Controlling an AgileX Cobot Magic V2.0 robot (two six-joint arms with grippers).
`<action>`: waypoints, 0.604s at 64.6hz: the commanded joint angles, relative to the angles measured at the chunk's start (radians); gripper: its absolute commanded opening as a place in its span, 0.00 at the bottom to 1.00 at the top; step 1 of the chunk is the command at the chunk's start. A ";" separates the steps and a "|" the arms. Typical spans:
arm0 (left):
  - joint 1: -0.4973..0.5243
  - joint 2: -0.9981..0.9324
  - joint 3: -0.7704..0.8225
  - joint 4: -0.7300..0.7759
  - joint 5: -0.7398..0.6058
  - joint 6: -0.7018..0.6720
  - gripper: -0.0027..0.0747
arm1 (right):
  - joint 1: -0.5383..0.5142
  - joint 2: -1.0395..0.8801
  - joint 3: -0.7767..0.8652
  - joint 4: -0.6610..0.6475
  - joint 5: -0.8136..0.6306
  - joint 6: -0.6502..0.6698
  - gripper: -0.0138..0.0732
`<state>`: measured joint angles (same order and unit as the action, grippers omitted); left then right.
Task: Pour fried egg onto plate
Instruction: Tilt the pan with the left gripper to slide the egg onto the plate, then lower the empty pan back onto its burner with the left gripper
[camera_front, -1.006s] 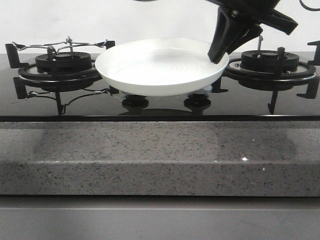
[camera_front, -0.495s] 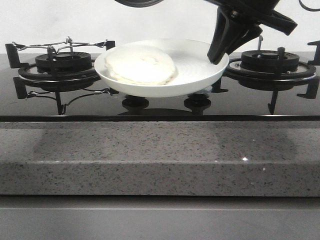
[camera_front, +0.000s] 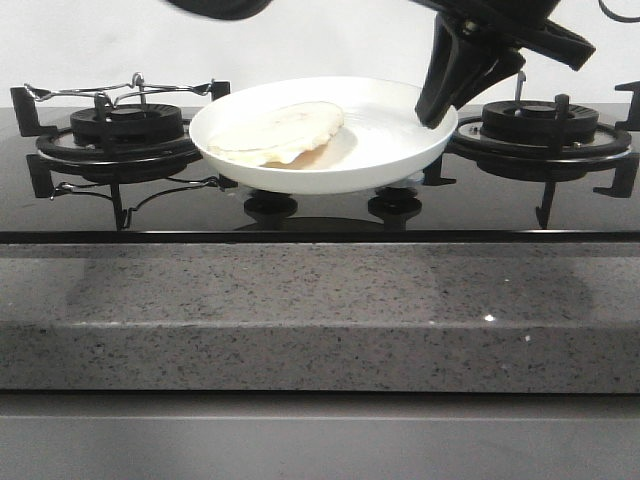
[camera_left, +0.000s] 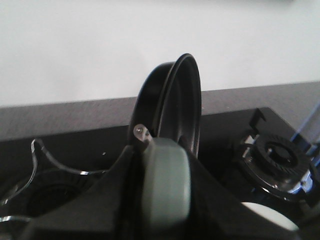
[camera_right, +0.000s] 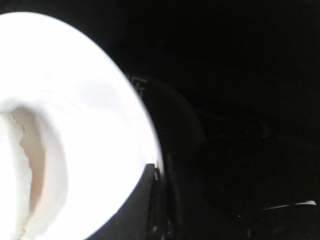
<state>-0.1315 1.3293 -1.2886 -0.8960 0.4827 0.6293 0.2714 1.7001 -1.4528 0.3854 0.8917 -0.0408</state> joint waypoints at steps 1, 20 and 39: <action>0.111 0.017 -0.035 -0.155 0.026 -0.092 0.01 | -0.004 -0.046 -0.028 0.031 -0.041 -0.004 0.08; 0.392 0.234 -0.035 -0.604 0.366 -0.099 0.01 | -0.004 -0.046 -0.028 0.031 -0.041 -0.004 0.08; 0.448 0.382 -0.035 -0.720 0.497 -0.099 0.01 | -0.004 -0.046 -0.028 0.031 -0.041 -0.004 0.08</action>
<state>0.3122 1.7239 -1.2886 -1.4997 0.9074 0.5396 0.2714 1.7001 -1.4528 0.3854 0.8917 -0.0408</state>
